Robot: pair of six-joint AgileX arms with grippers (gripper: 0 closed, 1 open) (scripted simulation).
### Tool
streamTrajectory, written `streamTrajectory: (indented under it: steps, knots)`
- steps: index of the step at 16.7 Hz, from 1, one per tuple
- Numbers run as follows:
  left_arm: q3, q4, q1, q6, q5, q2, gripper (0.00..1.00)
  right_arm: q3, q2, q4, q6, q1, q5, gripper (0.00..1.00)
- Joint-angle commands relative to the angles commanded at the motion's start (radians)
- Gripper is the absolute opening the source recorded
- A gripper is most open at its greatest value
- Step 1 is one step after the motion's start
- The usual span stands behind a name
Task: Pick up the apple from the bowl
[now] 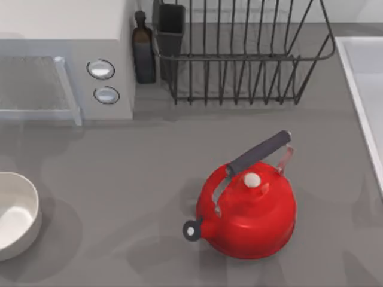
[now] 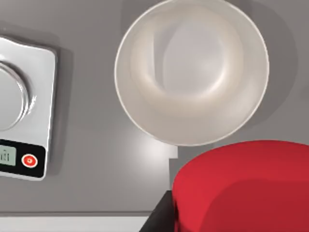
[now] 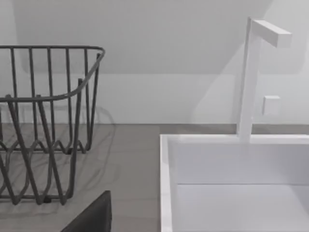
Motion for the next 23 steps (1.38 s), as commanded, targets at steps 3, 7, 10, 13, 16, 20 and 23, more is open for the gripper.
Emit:
streamTrajectory:
  steps: [3, 7, 10, 13, 16, 20, 23]
  knots:
    - [-0.017, 0.046, -0.069, -0.068, 0.001, 0.038, 0.00, 0.000, 0.000, 0.000, 0.000, 0.000, 0.000, 1.00]
    - [-0.079, 0.181, -0.288, -0.291, 0.002, 0.124, 0.00, 0.000, 0.000, 0.000, 0.000, 0.000, 0.000, 1.00]
    - [-0.129, 0.292, -0.461, -0.467, 0.004, 0.191, 0.00, 0.000, 0.000, 0.000, 0.000, 0.000, 0.000, 1.00]
    - [-0.168, 0.367, -0.548, -0.554, 0.004, 0.228, 0.00, 0.000, 0.000, 0.000, 0.000, 0.000, 0.000, 1.00]
    - [-0.172, 0.374, -0.555, -0.561, 0.004, 0.230, 0.00, 0.000, 0.000, 0.000, 0.000, 0.000, 0.000, 1.00]
    - [-0.209, 0.412, -0.551, -0.558, 0.005, 0.233, 0.00, 0.000, 0.000, 0.000, 0.000, 0.000, 0.000, 1.00]
    - [-0.314, 0.541, -0.550, -0.557, 0.005, 0.252, 0.00, 0.000, 0.000, 0.000, 0.000, 0.000, 0.000, 1.00]
